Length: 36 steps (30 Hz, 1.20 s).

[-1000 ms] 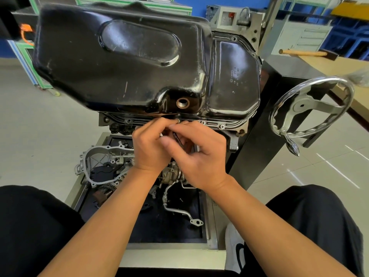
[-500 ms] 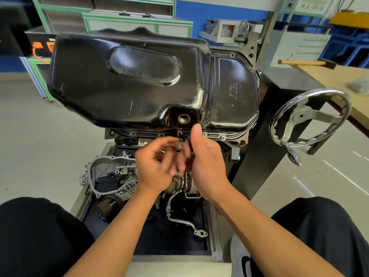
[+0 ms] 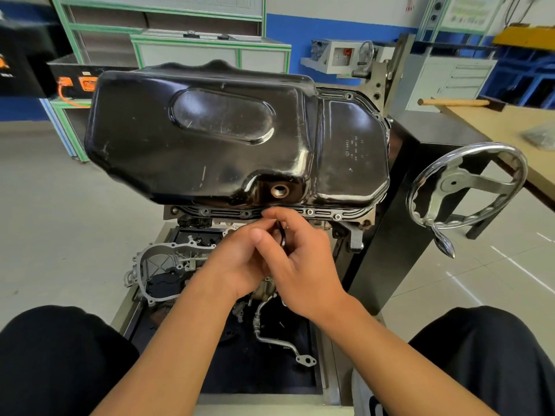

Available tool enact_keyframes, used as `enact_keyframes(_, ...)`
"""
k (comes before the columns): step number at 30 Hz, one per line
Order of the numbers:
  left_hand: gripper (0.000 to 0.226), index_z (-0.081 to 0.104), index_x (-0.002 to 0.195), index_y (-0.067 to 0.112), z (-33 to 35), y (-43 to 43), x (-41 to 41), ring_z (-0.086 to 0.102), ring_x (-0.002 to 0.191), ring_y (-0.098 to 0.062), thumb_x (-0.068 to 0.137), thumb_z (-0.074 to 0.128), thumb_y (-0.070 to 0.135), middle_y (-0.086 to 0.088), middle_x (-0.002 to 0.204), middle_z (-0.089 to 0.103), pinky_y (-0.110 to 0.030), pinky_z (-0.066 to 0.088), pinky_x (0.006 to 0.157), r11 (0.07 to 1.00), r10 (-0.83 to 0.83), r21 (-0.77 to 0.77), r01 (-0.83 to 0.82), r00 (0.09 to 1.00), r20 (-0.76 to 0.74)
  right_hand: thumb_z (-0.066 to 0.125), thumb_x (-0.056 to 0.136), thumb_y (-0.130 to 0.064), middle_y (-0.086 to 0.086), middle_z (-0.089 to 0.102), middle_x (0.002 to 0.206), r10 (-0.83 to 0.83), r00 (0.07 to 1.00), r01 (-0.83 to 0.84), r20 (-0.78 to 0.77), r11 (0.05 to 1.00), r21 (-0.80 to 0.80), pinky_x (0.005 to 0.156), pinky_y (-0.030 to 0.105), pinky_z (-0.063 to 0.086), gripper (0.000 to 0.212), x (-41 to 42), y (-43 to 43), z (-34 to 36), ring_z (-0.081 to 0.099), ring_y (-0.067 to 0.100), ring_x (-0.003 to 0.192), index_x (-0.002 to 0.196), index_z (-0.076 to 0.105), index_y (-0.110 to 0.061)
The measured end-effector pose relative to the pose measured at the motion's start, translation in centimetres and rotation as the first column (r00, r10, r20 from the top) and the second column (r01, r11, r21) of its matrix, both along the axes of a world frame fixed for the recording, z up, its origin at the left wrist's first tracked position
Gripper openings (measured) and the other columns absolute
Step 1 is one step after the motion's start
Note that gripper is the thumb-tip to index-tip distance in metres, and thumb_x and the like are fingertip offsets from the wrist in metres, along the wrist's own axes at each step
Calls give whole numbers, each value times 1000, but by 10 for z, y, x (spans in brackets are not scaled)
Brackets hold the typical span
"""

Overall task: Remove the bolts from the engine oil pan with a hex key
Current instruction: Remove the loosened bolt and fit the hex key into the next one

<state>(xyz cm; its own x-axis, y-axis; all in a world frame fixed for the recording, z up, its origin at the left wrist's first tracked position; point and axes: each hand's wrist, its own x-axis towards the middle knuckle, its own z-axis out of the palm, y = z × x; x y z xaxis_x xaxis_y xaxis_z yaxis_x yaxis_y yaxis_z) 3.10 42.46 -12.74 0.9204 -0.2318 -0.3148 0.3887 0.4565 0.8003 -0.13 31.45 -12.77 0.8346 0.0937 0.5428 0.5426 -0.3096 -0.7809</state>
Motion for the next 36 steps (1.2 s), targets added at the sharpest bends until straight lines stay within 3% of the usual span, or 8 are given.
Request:
enact_keyframes(3, 43, 74, 69, 10, 5, -2, -2, 67, 67, -17, 100, 50, 26, -4, 69, 68, -29, 50, 77, 994, -59, -91, 57, 998, -18, 72, 86, -31, -2, 67, 67, -79, 974, 52, 212, 990, 131, 62, 19, 52, 33, 4, -4, -8, 63, 9, 61, 108, 70, -8)
enact_keyframes(6, 22, 64, 94, 4, 13, -5, -3, 50, 96, -27, 92, 56, 24, -8, 89, 56, -34, 37, 103, 978, -48, -204, 32, 996, -74, 73, 85, -24, 1, 73, 79, -78, 979, 13, 190, 946, 323, 67, 29, 57, 22, 6, -3, -13, 70, 15, 68, 102, 73, -10)
enact_keyframes(10, 18, 66, 77, 8, 13, -7, -3, 40, 65, -17, 81, 59, 24, -4, 65, 44, -28, 36, 80, 966, 1, -256, -19, 998, -70, 65, 88, -33, 0, 67, 61, 122, 993, -102, -1, 836, 539, 57, 24, 50, 14, 7, 2, -7, 61, 15, 54, 85, 77, -26)
enact_keyframes(15, 40, 69, 55, 16, 5, -1, -2, 38, 36, -12, 89, 53, 29, 1, 34, 39, -22, 38, 50, 977, -37, -211, 36, 999, -2, 58, 91, -53, 1, 57, 48, 286, 949, -170, -136, 822, 544, 45, 22, 43, 43, 8, 5, 3, 57, 16, 44, 73, 65, -14)
enact_keyframes(21, 16, 70, 71, 10, -3, 0, -1, 55, 63, -14, 81, 63, 21, -3, 71, 59, -25, 41, 72, 965, 20, -258, -48, 994, -110, 75, 88, -22, 12, 56, 45, 167, 973, -120, -160, 956, 266, 63, 18, 46, 46, 6, 7, 1, 48, 11, 45, 49, 59, -3)
enact_keyframes(28, 29, 73, 74, 9, -2, -2, 0, 64, 56, -15, 93, 56, 22, -2, 64, 62, -25, 56, 54, 935, -34, -354, -18, 989, -142, 77, 80, -10, -18, 58, 56, -93, 995, 94, 22, 995, -28, 59, 7, 43, 8, -6, 3, 5, 58, 2, 53, 87, 76, -13)
enact_keyframes(32, 19, 73, 80, 8, 5, -4, 0, 70, 66, -17, 87, 59, 18, -3, 76, 68, -30, 55, 69, 912, -68, -410, -5, 984, -162, 64, 91, -21, 0, 72, 87, -94, 971, 115, 219, 990, -85, 74, 19, 52, 23, -6, -3, -1, 67, 9, 80, 108, 73, -8)
enact_keyframes(36, 12, 69, 82, 9, 8, -8, 2, 52, 73, -9, 80, 60, 17, 3, 80, 52, -19, 35, 90, 913, -21, -404, -57, 982, -187, 54, 97, -23, 5, 72, 93, 18, 983, -31, 181, 997, 70, 88, 31, 55, 30, 2, -7, -10, 69, 14, 87, 119, 67, -7)
